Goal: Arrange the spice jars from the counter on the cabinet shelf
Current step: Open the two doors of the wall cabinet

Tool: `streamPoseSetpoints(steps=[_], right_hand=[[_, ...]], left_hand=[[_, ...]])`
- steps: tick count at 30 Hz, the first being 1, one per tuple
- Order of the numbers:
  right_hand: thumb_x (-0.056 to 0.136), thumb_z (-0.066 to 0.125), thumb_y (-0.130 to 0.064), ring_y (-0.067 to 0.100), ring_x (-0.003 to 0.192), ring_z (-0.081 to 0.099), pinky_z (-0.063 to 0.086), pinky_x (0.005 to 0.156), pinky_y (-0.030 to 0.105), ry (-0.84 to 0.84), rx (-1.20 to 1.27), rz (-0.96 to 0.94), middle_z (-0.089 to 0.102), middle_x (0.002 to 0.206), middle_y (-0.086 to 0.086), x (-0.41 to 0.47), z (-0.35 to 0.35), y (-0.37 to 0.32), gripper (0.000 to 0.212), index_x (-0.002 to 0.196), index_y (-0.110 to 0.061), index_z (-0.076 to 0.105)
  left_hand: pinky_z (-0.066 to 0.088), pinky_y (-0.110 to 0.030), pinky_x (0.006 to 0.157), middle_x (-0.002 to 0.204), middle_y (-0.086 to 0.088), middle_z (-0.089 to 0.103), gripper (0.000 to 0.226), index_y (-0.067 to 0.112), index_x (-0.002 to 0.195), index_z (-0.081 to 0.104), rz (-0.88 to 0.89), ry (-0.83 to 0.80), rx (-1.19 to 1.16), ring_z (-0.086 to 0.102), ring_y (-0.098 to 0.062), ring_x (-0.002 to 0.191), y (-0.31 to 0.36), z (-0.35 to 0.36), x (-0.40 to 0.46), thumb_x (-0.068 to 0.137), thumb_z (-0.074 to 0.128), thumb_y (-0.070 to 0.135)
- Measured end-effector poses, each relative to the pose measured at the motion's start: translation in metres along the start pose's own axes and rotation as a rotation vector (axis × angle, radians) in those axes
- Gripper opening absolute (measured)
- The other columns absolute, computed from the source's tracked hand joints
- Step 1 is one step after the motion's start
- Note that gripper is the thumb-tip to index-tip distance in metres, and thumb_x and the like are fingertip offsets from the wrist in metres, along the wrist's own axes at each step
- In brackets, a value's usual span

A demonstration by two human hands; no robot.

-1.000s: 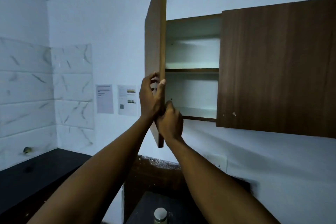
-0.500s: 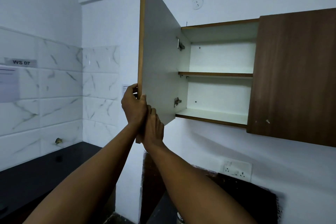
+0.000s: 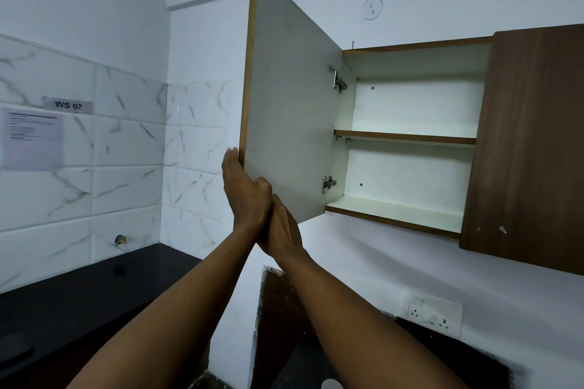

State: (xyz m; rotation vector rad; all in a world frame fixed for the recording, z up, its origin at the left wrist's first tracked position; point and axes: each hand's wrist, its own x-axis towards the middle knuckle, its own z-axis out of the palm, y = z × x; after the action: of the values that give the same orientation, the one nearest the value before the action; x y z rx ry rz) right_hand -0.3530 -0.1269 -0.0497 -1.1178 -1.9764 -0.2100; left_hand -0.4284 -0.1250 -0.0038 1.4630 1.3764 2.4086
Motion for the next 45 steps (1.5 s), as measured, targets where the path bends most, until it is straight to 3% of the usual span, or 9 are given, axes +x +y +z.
streamPoseSetpoints(steps=[4, 8, 18, 26, 32, 34, 37, 40, 45], right_hand=[[0.089, 0.069, -0.023, 0.031, 0.116, 0.063, 0.052, 0.099, 0.044, 0.024, -0.012, -0.029, 0.061, 0.131, 0.013, -0.001, -0.018, 0.029, 0.06, 0.143, -0.014, 0.044], [0.086, 0.067, -0.015, 0.027, 0.112, 0.065, 0.056, 0.092, 0.042, 0.109, -0.042, 0.037, 0.064, 0.127, 0.006, -0.007, -0.053, 0.082, 0.056, 0.139, -0.02, 0.049], [0.086, 0.055, -0.006, 0.026, 0.116, 0.06, 0.048, 0.1, 0.043, 0.364, -0.269, 0.37, 0.066, 0.121, 0.003, -0.033, -0.189, 0.286, 0.036, 0.12, -0.013, 0.062], [0.085, 0.054, -0.015, 0.025, 0.129, 0.052, 0.04, 0.107, 0.043, 0.495, -0.463, 0.437, 0.057, 0.136, 0.003, -0.047, -0.28, 0.412, 0.045, 0.13, -0.017, 0.058], [0.092, 0.052, -0.025, 0.024, 0.139, 0.045, 0.037, 0.115, 0.048, 0.431, -0.415, 0.459, 0.048, 0.15, 0.005, -0.051, -0.299, 0.44, 0.054, 0.145, -0.018, 0.049], [0.093, 0.054, -0.023, 0.024, 0.14, 0.044, 0.038, 0.116, 0.046, 0.422, -0.394, 0.478, 0.045, 0.152, 0.005, -0.053, -0.308, 0.452, 0.055, 0.148, -0.019, 0.046], [0.094, 0.054, -0.023, 0.024, 0.14, 0.043, 0.04, 0.115, 0.046, 0.411, -0.388, 0.467, 0.042, 0.154, 0.005, -0.05, -0.309, 0.45, 0.056, 0.149, -0.02, 0.044], [0.094, 0.053, -0.023, 0.024, 0.136, 0.045, 0.045, 0.11, 0.046, 0.428, -0.391, 0.46, 0.042, 0.152, 0.006, -0.054, -0.314, 0.441, 0.057, 0.149, -0.019, 0.043], [0.095, 0.054, -0.02, 0.022, 0.133, 0.045, 0.049, 0.105, 0.039, 0.491, -0.351, 0.474, 0.041, 0.148, 0.005, -0.059, -0.321, 0.407, 0.056, 0.15, -0.015, 0.042]], left_hand=[[0.007, -0.039, 0.131, 0.171, 0.0, 0.01, 0.093, 0.015, 0.159, 0.022, 0.236, 0.028, 0.254, 0.011, -0.016, 0.159, 0.014, 0.02, -0.012, 0.073, 0.057, 0.006], [0.007, -0.041, 0.132, 0.171, 0.001, 0.011, 0.09, 0.015, 0.157, 0.028, 0.347, -0.135, 0.209, 0.008, -0.016, 0.16, 0.024, 0.068, -0.037, 0.072, 0.056, 0.0], [0.028, -0.037, 0.125, 0.163, -0.004, 0.035, 0.075, 0.009, 0.152, 0.038, 0.093, -0.605, -0.051, 0.032, -0.023, 0.152, 0.048, 0.256, -0.141, 0.081, 0.061, 0.003], [0.036, -0.029, 0.113, 0.155, -0.003, 0.049, 0.069, 0.016, 0.151, 0.042, -0.22, -0.822, -0.274, 0.045, -0.022, 0.144, 0.11, 0.408, -0.213, 0.089, 0.07, 0.029], [0.054, -0.042, 0.103, 0.133, -0.006, 0.067, 0.056, 0.017, 0.142, 0.053, -0.269, -0.844, -0.36, 0.067, -0.026, 0.117, 0.121, 0.449, -0.232, 0.091, 0.068, 0.037], [0.057, -0.039, 0.098, 0.13, -0.007, 0.068, 0.055, 0.016, 0.139, 0.054, -0.286, -0.822, -0.349, 0.068, -0.025, 0.11, 0.128, 0.462, -0.238, 0.091, 0.067, 0.037], [0.054, -0.03, 0.084, 0.124, -0.008, 0.069, 0.05, 0.011, 0.135, 0.057, -0.257, -0.791, -0.318, 0.067, -0.021, 0.099, 0.128, 0.463, -0.235, 0.092, 0.067, 0.036], [0.055, -0.035, 0.087, 0.12, -0.01, 0.07, 0.044, 0.008, 0.131, 0.057, -0.246, -0.77, -0.304, 0.069, -0.027, 0.103, 0.132, 0.459, -0.238, 0.094, 0.067, 0.03], [0.047, -0.026, 0.074, 0.106, -0.01, 0.07, 0.031, 0.006, 0.114, 0.059, -0.198, -0.751, -0.293, 0.067, -0.026, 0.093, 0.14, 0.433, -0.243, 0.092, 0.07, 0.024]])
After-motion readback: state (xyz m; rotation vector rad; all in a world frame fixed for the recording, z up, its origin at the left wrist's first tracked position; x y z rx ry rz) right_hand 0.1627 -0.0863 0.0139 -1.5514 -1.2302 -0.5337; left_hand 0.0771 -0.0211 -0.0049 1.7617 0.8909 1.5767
